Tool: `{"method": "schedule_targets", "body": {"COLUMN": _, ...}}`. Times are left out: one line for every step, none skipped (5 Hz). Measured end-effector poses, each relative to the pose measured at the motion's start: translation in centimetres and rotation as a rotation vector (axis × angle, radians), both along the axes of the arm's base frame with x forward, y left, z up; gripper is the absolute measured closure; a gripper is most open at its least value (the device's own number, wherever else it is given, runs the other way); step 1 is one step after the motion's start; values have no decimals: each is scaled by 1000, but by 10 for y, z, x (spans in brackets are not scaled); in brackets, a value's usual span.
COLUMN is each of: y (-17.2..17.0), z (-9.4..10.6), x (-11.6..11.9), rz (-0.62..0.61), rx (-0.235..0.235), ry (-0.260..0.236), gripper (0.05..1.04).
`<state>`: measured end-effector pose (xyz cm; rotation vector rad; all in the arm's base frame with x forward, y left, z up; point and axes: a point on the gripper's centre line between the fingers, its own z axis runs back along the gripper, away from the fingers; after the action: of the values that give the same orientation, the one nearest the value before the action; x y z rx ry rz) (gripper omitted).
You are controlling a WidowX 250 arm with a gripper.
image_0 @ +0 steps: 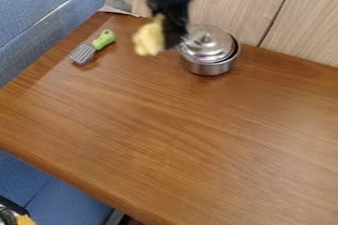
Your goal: Move the yellow doll next to the light green handle spatula
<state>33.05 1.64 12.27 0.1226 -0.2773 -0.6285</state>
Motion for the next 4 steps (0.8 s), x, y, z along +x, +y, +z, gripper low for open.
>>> {"method": "schedule_targets", "body": {"y": 50, "z": -18, "x": 12, "rz": 183, "rx": -13, "ry": 22, "gripper": 675}}
{"method": "schedule_targets", "body": {"y": 93, "z": -41, "x": 17, "rz": 336, "rx": -11, "ry": 17, "gripper": 675}}
{"method": "schedule_targets", "body": {"y": 105, "z": -68, "x": 18, "rz": 368, "rx": 9, "ry": 74, "gripper": 675}}
{"method": "schedule_targets", "body": {"y": 109, "z": -84, "x": 13, "rz": 374, "rx": 32, "ry": 115, "gripper": 675}}
